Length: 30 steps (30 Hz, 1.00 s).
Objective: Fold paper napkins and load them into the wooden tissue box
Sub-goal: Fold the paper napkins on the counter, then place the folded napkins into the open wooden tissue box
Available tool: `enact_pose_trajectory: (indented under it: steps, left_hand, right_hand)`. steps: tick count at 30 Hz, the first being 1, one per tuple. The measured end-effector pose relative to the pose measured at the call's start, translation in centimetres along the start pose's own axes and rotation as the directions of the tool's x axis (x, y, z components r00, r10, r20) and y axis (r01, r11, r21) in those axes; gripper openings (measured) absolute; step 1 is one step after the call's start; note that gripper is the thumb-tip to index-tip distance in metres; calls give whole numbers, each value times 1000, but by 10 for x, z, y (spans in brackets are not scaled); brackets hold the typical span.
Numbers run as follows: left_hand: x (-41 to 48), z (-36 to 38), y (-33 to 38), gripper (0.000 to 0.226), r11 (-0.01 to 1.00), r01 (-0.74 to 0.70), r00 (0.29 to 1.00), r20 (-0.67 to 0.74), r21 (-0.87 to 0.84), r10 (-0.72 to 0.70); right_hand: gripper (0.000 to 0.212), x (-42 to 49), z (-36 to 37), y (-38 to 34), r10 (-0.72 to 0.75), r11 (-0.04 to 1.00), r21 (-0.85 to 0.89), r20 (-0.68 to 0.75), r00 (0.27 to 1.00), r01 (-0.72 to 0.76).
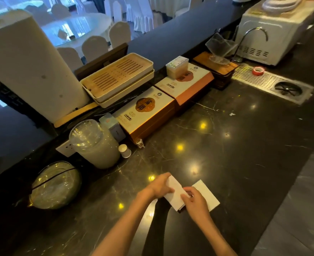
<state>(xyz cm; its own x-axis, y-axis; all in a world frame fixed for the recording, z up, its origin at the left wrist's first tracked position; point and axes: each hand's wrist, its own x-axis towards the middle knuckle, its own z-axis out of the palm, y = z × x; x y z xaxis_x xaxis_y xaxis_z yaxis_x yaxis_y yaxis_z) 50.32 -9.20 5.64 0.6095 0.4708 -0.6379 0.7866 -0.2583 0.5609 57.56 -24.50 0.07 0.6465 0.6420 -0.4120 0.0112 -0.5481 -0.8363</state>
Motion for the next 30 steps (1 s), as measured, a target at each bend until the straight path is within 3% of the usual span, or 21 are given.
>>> enact_pose_trajectory:
  steps: [3,8,15,17,23,27,30]
  left_hand:
    - [11,21,26,47,999,-52,999,9,2,52]
    - [31,68,57,41,994,-77,997,-20,78,79]
    - [48,108,49,37,946,-16,988,-138,324,64]
    - [49,111,47,39,946,21,984,-174,323,38]
    - [44,115,33,40,983,90,992,-101,159,-74]
    - [20,122,27,26,997,48,991,-129,61,-40]
    - [-9,124,20,16,994,-75,975,-214,-79,56]
  right_hand:
    - [17,-9,-31,11,68,997,44,-121,990,-63]
    - [17,-6,-63,39,167,982,-45,-217,962,-181]
    - [20,-6,-59,55,142,982,-78,-306,941,-173]
    - [22,-7,-57,58,117,985,-84,-312,943,-150]
    - [37,-5,-66,68,77,987,-129,-161,984,-98]
    - [38,0,-79,68,77,984,-161,-16,997,-79]
    - [49,-4,-87,62,44,994,-106,66,997,-37]
